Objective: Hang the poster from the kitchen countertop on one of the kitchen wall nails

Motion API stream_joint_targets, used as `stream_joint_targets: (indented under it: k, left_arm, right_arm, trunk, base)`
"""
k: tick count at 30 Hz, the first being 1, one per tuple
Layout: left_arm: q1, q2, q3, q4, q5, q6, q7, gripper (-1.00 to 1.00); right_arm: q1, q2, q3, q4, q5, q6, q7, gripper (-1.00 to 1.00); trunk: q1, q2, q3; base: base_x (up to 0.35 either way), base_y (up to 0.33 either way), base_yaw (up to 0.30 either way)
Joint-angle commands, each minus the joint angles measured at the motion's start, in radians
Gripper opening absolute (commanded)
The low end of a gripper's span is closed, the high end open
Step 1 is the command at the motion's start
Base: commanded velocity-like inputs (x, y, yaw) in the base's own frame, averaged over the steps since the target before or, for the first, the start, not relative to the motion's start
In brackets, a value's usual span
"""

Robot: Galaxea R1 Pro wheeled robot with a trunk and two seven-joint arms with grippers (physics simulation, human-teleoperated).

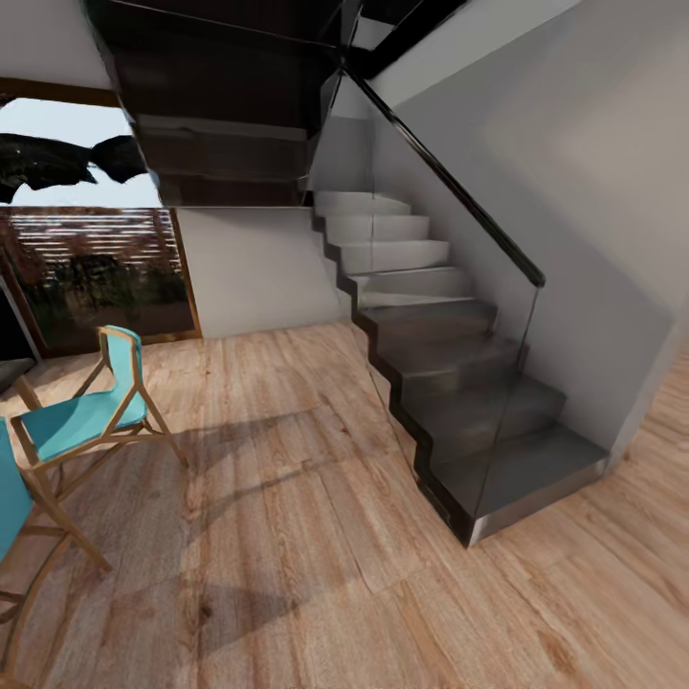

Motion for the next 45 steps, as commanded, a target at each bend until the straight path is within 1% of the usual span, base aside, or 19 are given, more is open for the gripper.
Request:
stream_joint_targets:
  k: [1,6,18,27,36,40,45]
  left_arm:
    - [0.000,0.000,0.001,-0.001,0.000,-0.002,0.000,1.00]
    - [0.000,0.000,0.001,-0.001,0.000,-0.002,0.000,1.00]
    - [0.000,0.000,0.001,-0.001,0.000,-0.002,0.000,1.00]
    - [0.000,0.000,0.001,-0.001,0.000,-0.002,0.000,1.00]
    - [0.000,0.000,0.002,-0.001,0.000,-0.002,0.000,1.00]
    - [0.000,0.001,0.002,-0.001,0.000,-0.002,0.000,1.00]
    - [0.000,0.001,0.005,-0.001,0.000,-0.002,0.000,1.00]
  right_arm:
    - [0.000,0.000,0.000,0.000,0.009,-0.002,0.000,1.00]
    - [-0.001,0.000,0.000,0.000,0.010,-0.001,0.001,1.00]
    - [-0.001,0.000,0.001,0.000,0.010,-0.002,0.001,1.00]
    - [-0.001,0.000,0.000,0.000,0.010,-0.002,0.000,1.00]
    - [-0.001,0.001,0.000,-0.001,0.010,-0.002,-0.001,1.00]
    - [-0.001,0.000,0.002,-0.001,0.010,-0.002,0.001,1.00]
    - [-0.001,0.000,0.003,-0.001,0.010,-0.001,0.002,1.00]
  trunk:
    - [0.000,0.000,-0.001]
    - [0.000,0.000,-0.003]
    - [0.000,0.000,-0.013]
    - [0.000,0.000,-0.015]
    - [0.000,0.000,-0.020]
    - [0.000,0.000,-0.022]
    - [0.000,0.000,-0.023]
  base:
    - [-0.237,0.220,0.241]
    - [-0.232,0.202,0.144]
    - [-0.066,0.056,0.197]
    - [-0.187,0.157,0.112]
    - [-0.030,0.039,0.246]
    - [-0.002,0.205,0.221]
    - [-0.030,0.268,0.075]
